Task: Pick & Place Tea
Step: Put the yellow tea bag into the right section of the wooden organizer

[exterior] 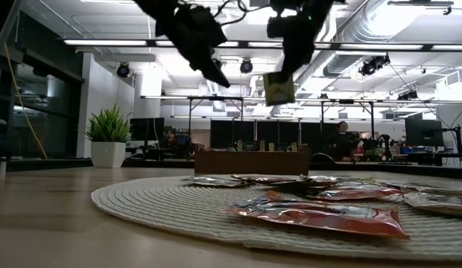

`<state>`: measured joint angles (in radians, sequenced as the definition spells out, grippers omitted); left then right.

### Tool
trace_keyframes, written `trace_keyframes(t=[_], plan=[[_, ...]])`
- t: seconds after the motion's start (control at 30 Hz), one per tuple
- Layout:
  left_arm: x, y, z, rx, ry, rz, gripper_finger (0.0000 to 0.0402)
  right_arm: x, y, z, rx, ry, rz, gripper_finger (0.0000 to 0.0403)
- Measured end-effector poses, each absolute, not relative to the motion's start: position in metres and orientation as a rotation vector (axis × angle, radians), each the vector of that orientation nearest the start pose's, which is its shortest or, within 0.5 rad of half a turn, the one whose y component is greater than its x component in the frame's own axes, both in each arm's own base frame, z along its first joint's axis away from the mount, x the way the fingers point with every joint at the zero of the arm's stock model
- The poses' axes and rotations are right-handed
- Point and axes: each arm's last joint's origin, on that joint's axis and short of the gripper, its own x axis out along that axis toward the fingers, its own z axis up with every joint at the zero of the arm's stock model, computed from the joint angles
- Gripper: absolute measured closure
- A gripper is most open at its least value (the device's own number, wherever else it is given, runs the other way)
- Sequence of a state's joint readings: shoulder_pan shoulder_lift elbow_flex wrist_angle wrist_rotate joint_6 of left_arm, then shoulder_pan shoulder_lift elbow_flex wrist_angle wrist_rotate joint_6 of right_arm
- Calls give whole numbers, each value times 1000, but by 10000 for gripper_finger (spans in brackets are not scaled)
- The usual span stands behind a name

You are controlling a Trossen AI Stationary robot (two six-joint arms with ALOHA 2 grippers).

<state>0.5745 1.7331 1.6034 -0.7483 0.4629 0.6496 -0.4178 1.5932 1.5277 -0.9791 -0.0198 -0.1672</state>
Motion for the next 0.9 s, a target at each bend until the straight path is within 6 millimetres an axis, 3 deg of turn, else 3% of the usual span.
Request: trace_keyframes(t=[0.2,0.37,0.53,0.9], plan=[[314,192,287,70,695,-257,136,283,-144,286,106,978,-205,403],[306,184,272,22,614,-293,136,273,-154,258,108,977,-175,403],[297,180,261,-25,571,-252,136,268,-167,249,99,934,-185,403],[279,170,272,-37,381,-214,136,261,-190,235,106,914,-160,403]])
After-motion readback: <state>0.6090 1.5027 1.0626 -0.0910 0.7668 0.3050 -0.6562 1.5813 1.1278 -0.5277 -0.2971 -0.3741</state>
